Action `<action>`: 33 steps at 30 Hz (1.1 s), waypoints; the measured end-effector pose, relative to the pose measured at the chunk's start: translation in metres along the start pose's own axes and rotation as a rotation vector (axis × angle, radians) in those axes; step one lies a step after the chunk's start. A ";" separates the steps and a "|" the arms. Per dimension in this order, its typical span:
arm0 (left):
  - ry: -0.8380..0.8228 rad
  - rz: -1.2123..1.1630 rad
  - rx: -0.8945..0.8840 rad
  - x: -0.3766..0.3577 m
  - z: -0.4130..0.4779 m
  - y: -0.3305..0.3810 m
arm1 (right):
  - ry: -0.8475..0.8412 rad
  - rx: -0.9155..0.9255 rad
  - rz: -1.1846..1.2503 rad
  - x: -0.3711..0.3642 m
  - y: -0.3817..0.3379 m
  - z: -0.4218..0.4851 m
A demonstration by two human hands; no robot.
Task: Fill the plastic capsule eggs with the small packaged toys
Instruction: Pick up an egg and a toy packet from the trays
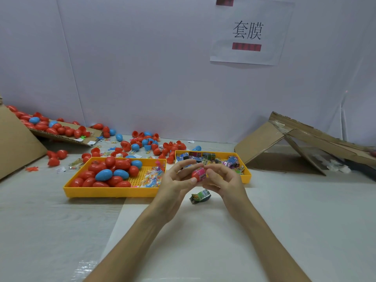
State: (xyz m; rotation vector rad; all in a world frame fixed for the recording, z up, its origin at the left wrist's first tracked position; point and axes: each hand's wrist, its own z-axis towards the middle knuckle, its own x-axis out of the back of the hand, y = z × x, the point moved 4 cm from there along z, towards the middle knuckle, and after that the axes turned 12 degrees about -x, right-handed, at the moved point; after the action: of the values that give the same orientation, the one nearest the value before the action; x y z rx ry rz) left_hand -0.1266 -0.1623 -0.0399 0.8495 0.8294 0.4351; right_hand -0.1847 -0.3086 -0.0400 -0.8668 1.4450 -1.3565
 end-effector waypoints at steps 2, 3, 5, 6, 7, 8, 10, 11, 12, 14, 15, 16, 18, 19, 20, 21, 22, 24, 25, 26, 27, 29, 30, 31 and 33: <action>-0.003 -0.005 -0.001 0.000 0.000 0.000 | 0.006 0.026 -0.027 0.000 0.000 0.000; -0.004 -0.008 0.001 0.000 0.000 0.000 | 0.003 0.038 -0.036 0.000 0.000 0.000; -0.001 -0.021 0.004 -0.001 0.000 0.001 | -0.005 0.055 -0.036 0.000 -0.001 0.000; -0.001 -0.027 0.006 -0.001 -0.001 0.000 | 0.002 0.058 -0.028 0.000 -0.001 -0.001; -0.001 -0.028 0.009 -0.002 -0.001 0.000 | 0.014 0.061 -0.018 0.001 -0.002 -0.001; -0.002 -0.026 0.013 -0.003 -0.002 0.000 | 0.027 0.064 -0.005 0.002 -0.002 0.000; -0.002 -0.025 0.021 -0.005 -0.003 0.000 | 0.040 0.071 0.020 0.002 -0.002 0.000; -0.001 -0.028 0.024 -0.005 -0.004 0.000 | 0.042 0.074 0.028 0.003 -0.002 0.000; 0.001 -0.032 0.028 -0.005 -0.004 0.000 | 0.044 0.077 0.033 0.003 -0.002 0.001; 0.003 -0.035 0.037 -0.006 -0.004 0.000 | 0.055 0.081 0.032 0.004 -0.001 0.001; 0.004 -0.034 0.044 -0.006 -0.004 0.000 | 0.061 0.083 0.024 0.004 -0.001 0.001; 0.005 -0.032 0.050 -0.005 -0.004 -0.001 | 0.067 0.087 0.016 0.005 -0.001 0.001; 0.001 -0.028 0.063 -0.005 -0.005 -0.002 | 0.073 0.095 -0.002 0.006 -0.001 0.002; -0.002 -0.021 0.067 -0.006 -0.005 -0.002 | 0.076 0.100 -0.013 0.007 -0.001 0.002; -0.005 -0.010 0.069 -0.006 -0.005 -0.003 | 0.078 0.106 -0.023 0.007 -0.002 0.002; -0.009 0.001 0.070 -0.006 -0.005 -0.003 | 0.080 0.112 -0.032 0.007 -0.002 0.001; -0.010 0.008 0.071 -0.006 -0.005 -0.004 | 0.084 0.118 -0.041 0.007 -0.002 0.001; -0.009 0.021 0.071 -0.007 -0.005 -0.004 | 0.095 0.127 -0.060 0.007 -0.003 0.000; -0.008 0.030 0.071 -0.007 -0.005 -0.004 | 0.101 0.128 -0.070 0.007 -0.004 0.000; -0.007 0.038 0.072 -0.007 -0.006 -0.004 | 0.108 0.126 -0.079 0.007 -0.004 0.000; -0.006 0.038 0.072 -0.007 -0.006 -0.004 | 0.113 0.123 -0.083 0.007 -0.004 -0.001; 0.006 0.005 0.076 -0.008 -0.006 -0.004 | 0.117 0.113 -0.067 0.006 -0.004 -0.001; 0.012 -0.010 0.074 -0.008 -0.006 -0.004 | 0.109 0.106 -0.053 0.005 -0.004 -0.002; 0.014 -0.019 0.068 -0.008 -0.006 -0.003 | 0.092 0.100 -0.042 0.004 -0.005 -0.002; 0.014 -0.036 0.059 -0.008 -0.006 -0.002 | 0.050 0.092 -0.050 0.002 -0.006 -0.003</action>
State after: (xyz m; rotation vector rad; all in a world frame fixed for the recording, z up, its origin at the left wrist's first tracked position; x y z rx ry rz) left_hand -0.1361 -0.1657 -0.0398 0.8858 0.8723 0.3867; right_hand -0.1889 -0.3102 -0.0350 -0.8196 1.3954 -1.4790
